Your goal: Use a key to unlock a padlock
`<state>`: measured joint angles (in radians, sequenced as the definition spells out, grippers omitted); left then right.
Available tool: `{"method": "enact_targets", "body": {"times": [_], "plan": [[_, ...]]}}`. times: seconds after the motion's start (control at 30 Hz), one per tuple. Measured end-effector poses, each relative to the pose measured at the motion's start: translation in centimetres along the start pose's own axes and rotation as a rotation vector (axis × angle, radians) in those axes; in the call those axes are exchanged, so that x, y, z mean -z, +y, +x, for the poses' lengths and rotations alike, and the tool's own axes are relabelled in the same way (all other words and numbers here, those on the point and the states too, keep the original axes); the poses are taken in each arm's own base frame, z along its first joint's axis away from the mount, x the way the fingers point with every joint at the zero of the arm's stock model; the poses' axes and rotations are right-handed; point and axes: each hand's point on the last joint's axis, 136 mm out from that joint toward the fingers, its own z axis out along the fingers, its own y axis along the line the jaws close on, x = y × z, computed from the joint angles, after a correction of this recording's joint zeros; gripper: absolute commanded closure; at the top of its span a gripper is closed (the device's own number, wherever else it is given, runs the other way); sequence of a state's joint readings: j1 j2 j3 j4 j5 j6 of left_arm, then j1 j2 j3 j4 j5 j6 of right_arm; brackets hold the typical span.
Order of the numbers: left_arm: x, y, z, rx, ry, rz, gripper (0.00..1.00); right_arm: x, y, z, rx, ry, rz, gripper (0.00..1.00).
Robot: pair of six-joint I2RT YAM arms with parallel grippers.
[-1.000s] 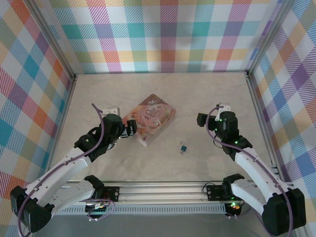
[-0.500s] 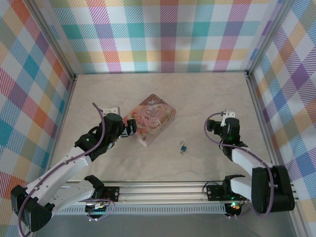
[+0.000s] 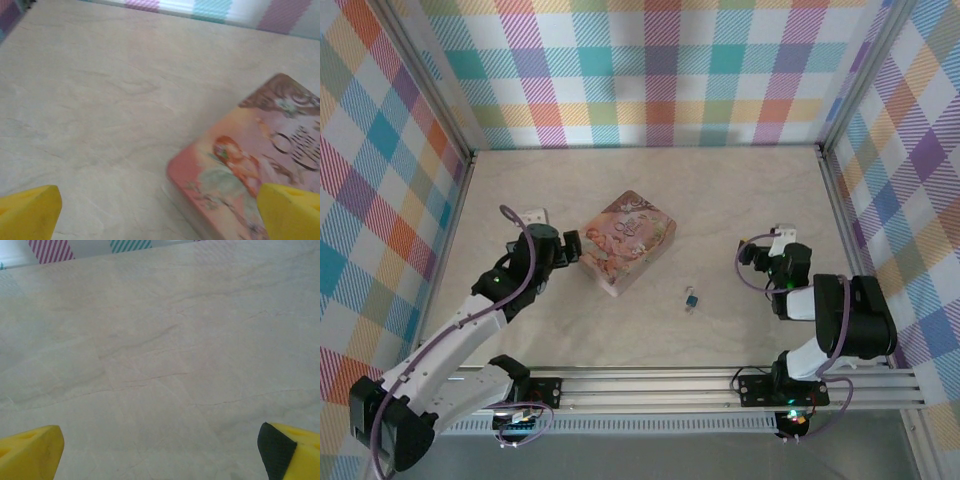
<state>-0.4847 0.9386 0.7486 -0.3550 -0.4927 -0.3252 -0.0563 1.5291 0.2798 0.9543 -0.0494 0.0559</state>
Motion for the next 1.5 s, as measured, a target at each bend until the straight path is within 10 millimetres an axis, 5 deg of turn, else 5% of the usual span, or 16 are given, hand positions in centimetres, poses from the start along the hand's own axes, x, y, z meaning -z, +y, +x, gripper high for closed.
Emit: {"method": "enact_targets", "body": {"times": [0.2,0.37,0.77,1.13,1.37,1.5], "plan": [[-1.7,3.3,0.6,-0.038,-0.056,-0.080,0.00,-1.2,0.5,-3.3,0.003,-0.053,-0.036,0.00],[-3.7,4.6,1.4,-0.091,-0.077,-0.120,0.00,-1.2,0.5,-2.8,0.000,-0.032,-0.042,0.00],[-9.4,6.8,7.4,-0.138,-0.016,-0.169,0.00,-1.2,0.6,-2.8,0.000,-0.031,-0.045,0.00],[-11.3,6.0,4.5,-0.103,-0.187,-0.077,0.00,-1.2,0.6,-2.8,0.000,-0.031,-0.045,0.00],[-12.6,7.6,7.6,-0.087,-0.183,-0.077,0.00,-1.2,0.6,-2.8,0.000,-0.030,-0.045,0.00],[-12.8,7.4,7.5,-0.082,-0.195,-0.060,0.00,-1.2,0.6,-2.8,0.000,-0.030,-0.045,0.00]]}}
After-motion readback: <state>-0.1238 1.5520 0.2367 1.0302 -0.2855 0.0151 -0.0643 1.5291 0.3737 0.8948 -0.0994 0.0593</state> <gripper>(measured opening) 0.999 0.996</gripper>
